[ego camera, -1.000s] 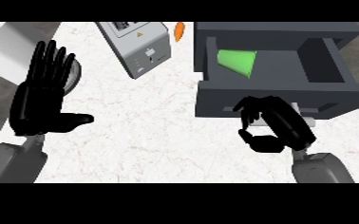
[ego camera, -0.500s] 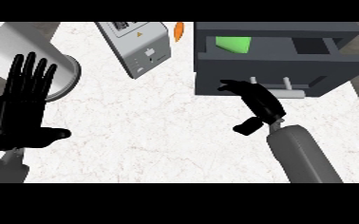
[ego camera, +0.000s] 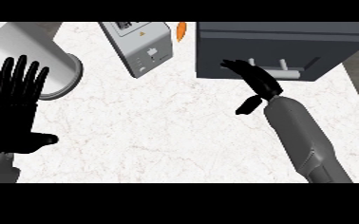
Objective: Pick up the cup, place it into the drawer and close the drawer
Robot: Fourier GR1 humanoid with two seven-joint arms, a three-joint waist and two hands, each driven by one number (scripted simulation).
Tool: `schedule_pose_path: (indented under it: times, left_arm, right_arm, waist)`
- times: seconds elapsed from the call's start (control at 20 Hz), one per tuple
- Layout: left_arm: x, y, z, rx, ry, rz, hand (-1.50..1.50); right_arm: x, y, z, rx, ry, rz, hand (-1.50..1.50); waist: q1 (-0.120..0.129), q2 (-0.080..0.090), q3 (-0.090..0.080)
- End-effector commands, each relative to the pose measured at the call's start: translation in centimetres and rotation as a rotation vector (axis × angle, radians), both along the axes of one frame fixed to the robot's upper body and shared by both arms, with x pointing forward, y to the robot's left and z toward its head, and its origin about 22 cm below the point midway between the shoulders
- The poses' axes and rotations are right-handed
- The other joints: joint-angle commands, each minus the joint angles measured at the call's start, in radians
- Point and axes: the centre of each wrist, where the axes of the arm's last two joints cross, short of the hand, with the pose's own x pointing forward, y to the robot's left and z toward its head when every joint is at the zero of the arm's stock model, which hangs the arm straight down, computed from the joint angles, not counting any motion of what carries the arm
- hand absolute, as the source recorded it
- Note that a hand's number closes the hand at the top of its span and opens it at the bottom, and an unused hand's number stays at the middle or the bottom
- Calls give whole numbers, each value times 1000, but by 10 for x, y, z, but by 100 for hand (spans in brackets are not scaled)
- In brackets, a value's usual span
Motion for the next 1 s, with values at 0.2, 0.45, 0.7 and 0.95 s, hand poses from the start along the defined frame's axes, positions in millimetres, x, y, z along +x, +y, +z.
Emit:
schedule_pose_path:
  times: [0.2,0.45,0.7,0.95]
  left_arm:
    - [-1,-2,-13,-29,0,-22,-150]
    - [11,7,-13,-5,-12,-30,-150]
    - [9,-6,-16,13,-9,-46,-150]
    - [14,-7,-7,16,-24,-54,-150]
  right_arm:
    - [30,-39,25,3,67,-28,-150]
    - [38,-29,33,-10,51,-43,-150]
    - [44,-64,56,-2,59,-57,-150]
    - [45,-65,57,10,66,-74,-150]
  waist:
    - [28,19,4]
    - [41,30,4]
    - [51,34,5]
    - [62,37,5]
